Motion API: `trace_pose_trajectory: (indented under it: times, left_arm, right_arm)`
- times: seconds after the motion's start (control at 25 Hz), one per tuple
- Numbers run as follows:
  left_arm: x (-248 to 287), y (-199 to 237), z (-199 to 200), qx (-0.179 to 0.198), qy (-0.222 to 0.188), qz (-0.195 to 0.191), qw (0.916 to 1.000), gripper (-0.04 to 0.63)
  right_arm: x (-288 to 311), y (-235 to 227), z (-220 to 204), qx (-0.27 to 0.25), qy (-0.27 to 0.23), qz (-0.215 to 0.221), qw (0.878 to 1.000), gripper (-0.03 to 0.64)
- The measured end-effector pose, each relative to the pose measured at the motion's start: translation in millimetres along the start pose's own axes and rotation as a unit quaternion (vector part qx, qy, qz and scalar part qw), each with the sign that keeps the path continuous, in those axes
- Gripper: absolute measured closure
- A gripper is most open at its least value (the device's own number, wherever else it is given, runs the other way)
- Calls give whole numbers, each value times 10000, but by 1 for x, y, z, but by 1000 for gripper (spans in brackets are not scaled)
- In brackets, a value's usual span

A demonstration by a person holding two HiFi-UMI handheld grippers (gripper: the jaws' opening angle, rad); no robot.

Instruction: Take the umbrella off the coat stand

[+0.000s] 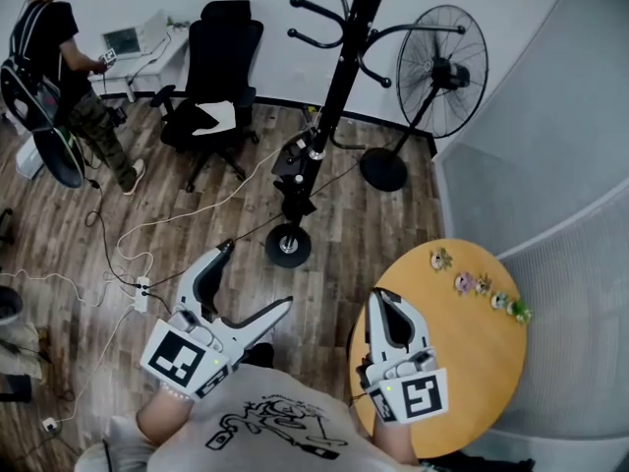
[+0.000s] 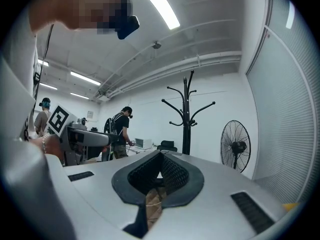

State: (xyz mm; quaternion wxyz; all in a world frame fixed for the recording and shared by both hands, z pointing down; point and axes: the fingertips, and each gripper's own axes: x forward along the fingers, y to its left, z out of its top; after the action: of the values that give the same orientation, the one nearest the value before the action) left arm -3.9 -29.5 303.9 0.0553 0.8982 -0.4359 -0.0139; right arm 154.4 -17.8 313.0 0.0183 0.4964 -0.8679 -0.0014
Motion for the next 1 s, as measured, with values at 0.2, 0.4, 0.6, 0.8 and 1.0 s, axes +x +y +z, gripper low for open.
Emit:
trace_pose_trajectory:
  times: [0.2, 0.4, 0.6, 0.8, 1.0]
  left_arm:
    - [21, 24, 7, -16, -14, -80, 10000, 143]
    - [46, 49, 11, -2, -39, -165, 9999, 143]
    - [63, 75, 15, -24, -55, -224, 9997, 143]
    - [75, 98, 15, -46, -35, -279, 9996, 143]
    - [82, 119, 13, -52, -9, -313, 9995, 143]
  right_arm:
    - [31, -9, 5, -28, 7, -61, 10000, 601]
    - [61, -19, 8, -54, -16, -121, 9999, 601]
    - [88, -27, 10, -81, 18, -215, 9997, 601]
    - [114, -29, 10, -93, 36, -265, 9996, 601]
    - [134, -28, 6, -96, 71, -315, 9994, 601]
